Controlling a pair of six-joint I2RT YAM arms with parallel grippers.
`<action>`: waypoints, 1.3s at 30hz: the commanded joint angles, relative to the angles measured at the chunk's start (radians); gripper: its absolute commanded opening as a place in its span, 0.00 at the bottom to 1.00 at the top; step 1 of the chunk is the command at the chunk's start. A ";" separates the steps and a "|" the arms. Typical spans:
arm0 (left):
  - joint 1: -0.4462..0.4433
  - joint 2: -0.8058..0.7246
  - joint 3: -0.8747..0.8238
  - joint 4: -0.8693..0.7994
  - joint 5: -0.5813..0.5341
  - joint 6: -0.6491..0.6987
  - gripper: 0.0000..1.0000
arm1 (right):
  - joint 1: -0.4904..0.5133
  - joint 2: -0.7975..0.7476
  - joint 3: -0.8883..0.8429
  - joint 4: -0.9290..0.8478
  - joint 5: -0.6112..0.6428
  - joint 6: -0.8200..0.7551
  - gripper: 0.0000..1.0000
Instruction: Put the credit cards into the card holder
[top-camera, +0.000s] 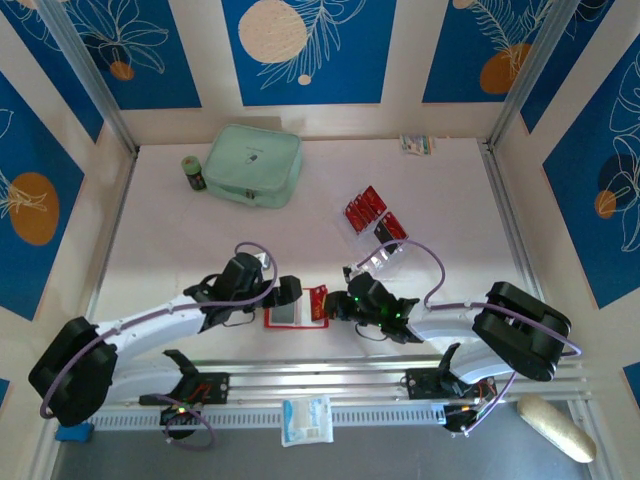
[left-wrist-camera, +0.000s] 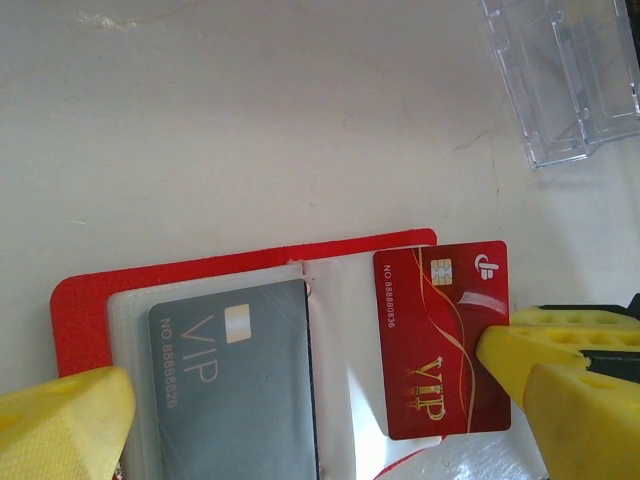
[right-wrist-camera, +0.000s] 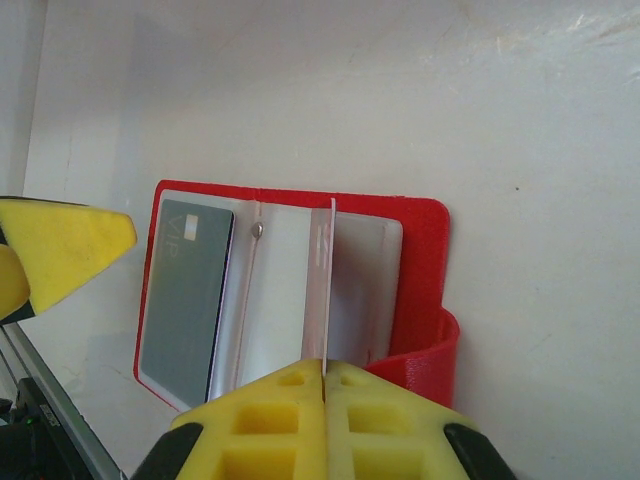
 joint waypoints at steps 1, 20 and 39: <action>0.009 0.014 0.023 0.013 0.009 -0.003 1.00 | 0.006 0.008 -0.019 -0.042 0.029 0.003 0.00; 0.004 0.049 0.048 0.021 0.051 -0.006 1.00 | 0.009 0.036 -0.014 -0.023 0.024 0.009 0.00; -0.028 0.006 0.059 0.117 0.110 -0.098 1.00 | -0.029 -0.032 0.021 -0.061 -0.026 -0.034 0.00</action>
